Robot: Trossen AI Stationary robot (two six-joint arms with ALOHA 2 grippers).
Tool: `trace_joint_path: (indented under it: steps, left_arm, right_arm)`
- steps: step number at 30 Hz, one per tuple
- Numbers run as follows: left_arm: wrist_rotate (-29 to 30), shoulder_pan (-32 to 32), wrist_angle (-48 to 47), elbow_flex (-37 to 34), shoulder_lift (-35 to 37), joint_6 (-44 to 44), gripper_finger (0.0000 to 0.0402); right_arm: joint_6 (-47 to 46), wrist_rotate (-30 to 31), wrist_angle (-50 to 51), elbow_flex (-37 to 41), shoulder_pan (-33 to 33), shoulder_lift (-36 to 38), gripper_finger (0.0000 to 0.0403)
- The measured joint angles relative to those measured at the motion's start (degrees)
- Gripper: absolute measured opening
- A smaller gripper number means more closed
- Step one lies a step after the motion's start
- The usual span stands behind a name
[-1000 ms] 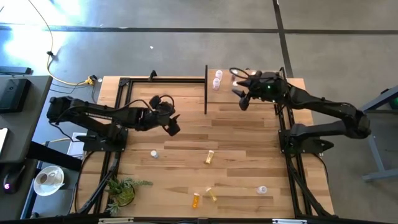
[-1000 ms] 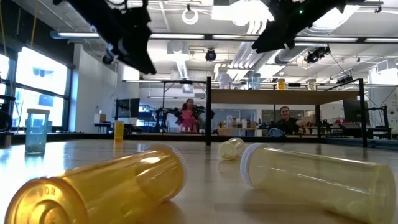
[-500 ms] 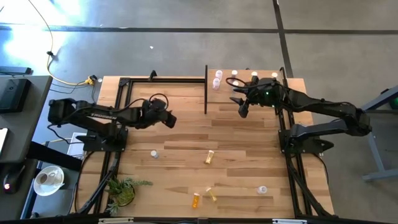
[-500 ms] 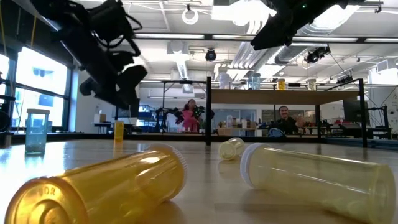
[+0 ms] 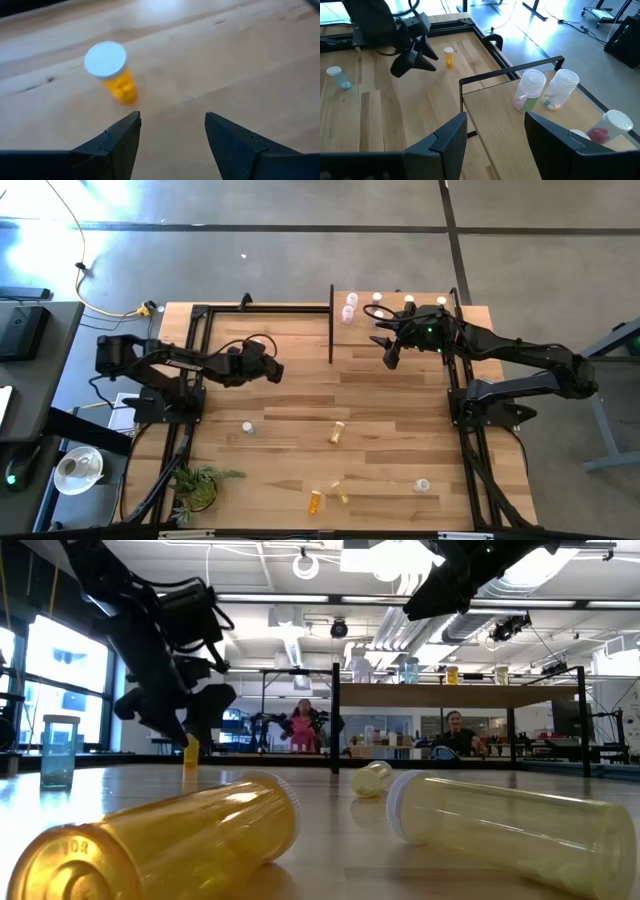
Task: Pick and place medicine bottles onto shelf by color
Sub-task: Put the top orange pill bottle on the shelf aligned with the other orange pill bottle
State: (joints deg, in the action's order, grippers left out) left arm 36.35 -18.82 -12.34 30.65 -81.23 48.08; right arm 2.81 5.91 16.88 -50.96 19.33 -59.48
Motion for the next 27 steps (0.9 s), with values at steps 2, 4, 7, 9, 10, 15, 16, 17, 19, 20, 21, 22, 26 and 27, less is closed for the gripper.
trace_joint_path:
  steps: [2, 4, 7, 9, 10, 15, 16, 17, 19, 20, 21, 22, 26, 27]
  left_arm:
    - [1.55, -0.53, 0.21, 0.00, -1.00, 1.20, 0.0211]
    - [2.86, -1.37, 0.27, 0.00, -1.82, 1.76, 0.0211]
    - [2.90, -2.97, 0.23, 0.00, -3.11, 3.50, 0.0211]
    - [3.21, -3.90, 0.54, 0.01, -4.20, 3.84, 0.0211]
    - [3.21, -4.44, 0.78, 0.00, -4.71, 3.83, 0.0211]
    - [3.36, -6.86, 5.03, 0.02, -7.91, 2.94, 0.0211]
    - [3.33, -7.26, 6.23, 0.02, -8.54, 2.46, 0.0211]
    - [3.35, -7.71, 7.08, 0.04, -9.20, 2.17, 0.0211]
    - [3.33, -8.62, 8.40, 0.04, -10.38, 1.02, 0.0211]
    - [3.34, -9.06, 8.89, 0.04, -10.89, 0.81, 0.0211]
    - [3.32, -9.45, 9.17, 0.04, -11.31, 0.80, 0.0211]
    - [3.29, -9.78, 9.20, 0.04, -11.73, 0.81, 0.0211]
    - [3.55, -10.15, 9.47, 0.13, -12.53, 0.80, 0.0210]
    - [3.50, -10.15, 9.47, 0.13, -12.53, 0.80, 0.0208]
  right_arm:
    - [0.00, 0.00, 0.00, 0.00, 0.00, 0.00, 0.0191]
    - [0.00, 0.00, -0.02, 0.00, 0.00, 0.00, 0.0191]
    - [0.00, 0.00, 0.00, 0.00, 0.00, 0.00, 0.0191]
    - [0.00, 0.00, 0.00, 0.00, 0.00, 0.00, 0.0191]
    - [0.00, 0.00, 0.00, 0.00, 0.00, 0.00, 0.0191]
    - [0.00, 0.00, 0.00, -0.02, 0.00, 0.00, 0.0191]
    - [0.00, -0.02, 0.00, -0.02, 0.00, 0.00, 0.0191]
    - [0.00, -0.02, 0.00, -0.02, 0.00, -0.02, 0.0191]
    - [0.00, -0.02, 0.00, -0.02, 0.00, -0.02, 0.0191]
    - [0.00, -0.02, 0.00, -0.02, 0.00, -0.01, 0.0191]
    - [0.00, -0.02, 0.00, -0.02, 0.00, -0.02, 0.0191]
    - [0.00, -0.02, 0.00, -0.02, 0.00, -0.02, 0.0191]
    - [0.00, -0.02, -0.02, -0.02, 0.00, -0.02, 0.0191]
    - [0.00, -0.02, 0.00, -0.02, 0.00, -0.02, 0.0191]
